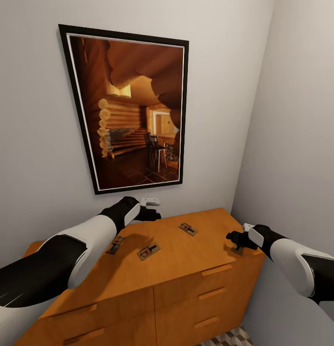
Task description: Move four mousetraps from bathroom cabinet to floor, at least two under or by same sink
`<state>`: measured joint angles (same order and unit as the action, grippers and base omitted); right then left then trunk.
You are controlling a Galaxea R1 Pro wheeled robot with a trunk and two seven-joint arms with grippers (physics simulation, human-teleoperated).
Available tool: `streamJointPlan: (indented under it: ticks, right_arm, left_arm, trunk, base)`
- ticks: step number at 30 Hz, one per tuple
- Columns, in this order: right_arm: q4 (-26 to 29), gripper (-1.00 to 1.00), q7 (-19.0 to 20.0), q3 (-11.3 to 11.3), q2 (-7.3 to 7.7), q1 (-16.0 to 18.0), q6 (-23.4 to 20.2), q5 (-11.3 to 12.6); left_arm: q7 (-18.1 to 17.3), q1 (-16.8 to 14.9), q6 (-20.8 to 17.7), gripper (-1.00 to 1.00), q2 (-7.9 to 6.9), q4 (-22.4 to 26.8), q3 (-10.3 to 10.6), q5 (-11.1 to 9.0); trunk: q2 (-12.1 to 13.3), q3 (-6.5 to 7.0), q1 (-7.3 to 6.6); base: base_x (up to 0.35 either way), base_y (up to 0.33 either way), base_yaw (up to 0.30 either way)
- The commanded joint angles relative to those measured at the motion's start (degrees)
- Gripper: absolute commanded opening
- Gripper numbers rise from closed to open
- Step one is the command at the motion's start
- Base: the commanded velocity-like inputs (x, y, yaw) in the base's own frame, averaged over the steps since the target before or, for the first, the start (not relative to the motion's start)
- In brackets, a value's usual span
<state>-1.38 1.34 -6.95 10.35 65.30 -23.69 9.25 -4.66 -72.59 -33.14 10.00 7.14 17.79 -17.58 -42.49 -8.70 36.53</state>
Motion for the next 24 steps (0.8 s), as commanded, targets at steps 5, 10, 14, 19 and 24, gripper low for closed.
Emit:
streamJointPlan:
  ticks: [5,10,14,19,24]
  right_arm:
    - [-0.1,1.00,0.1,-0.3,0.37,0.1,0.0,0.1]
    - [-0.1,1.00,0.1,-0.3,0.68,0.1,0.0,0.1]
    - [-0.1,1.00,0.1,-0.3,1.08,0.1,0.0,0.1]
    - [-0.1,1.00,0.1,-0.3,1.38,0.1,0.0,0.2]
    - [-0.1,1.00,0.1,-0.3,1.53,0.0,0.0,0.2]
  left_arm:
    - [-0.1,-0.1,-0.2,1.00,0.00,0.0,0.4,-0.3]
    - [-0.1,-0.1,-0.2,1.00,0.00,0.1,0.4,-0.3]
    - [-0.2,-0.1,-0.2,1.00,0.00,0.1,0.4,-0.3]
    - [-0.2,-0.1,-0.2,1.00,0.00,0.1,0.4,-0.3]
    - [-0.2,-0.1,-0.2,1.00,0.00,0.1,0.4,-0.3]
  trunk:
    - [-0.1,-0.10,0.02]
    - [-0.1,-0.10,0.02]
    - [-0.1,-0.10,0.02]
    - [-0.1,-0.10,0.02]
    - [-0.1,-0.10,0.02]
  base:
    - [0.000,0.000,0.000]
    - [0.000,0.000,0.000]
    - [0.000,0.000,0.000]
    - [0.000,0.000,0.000]
    - [0.000,0.000,0.000]
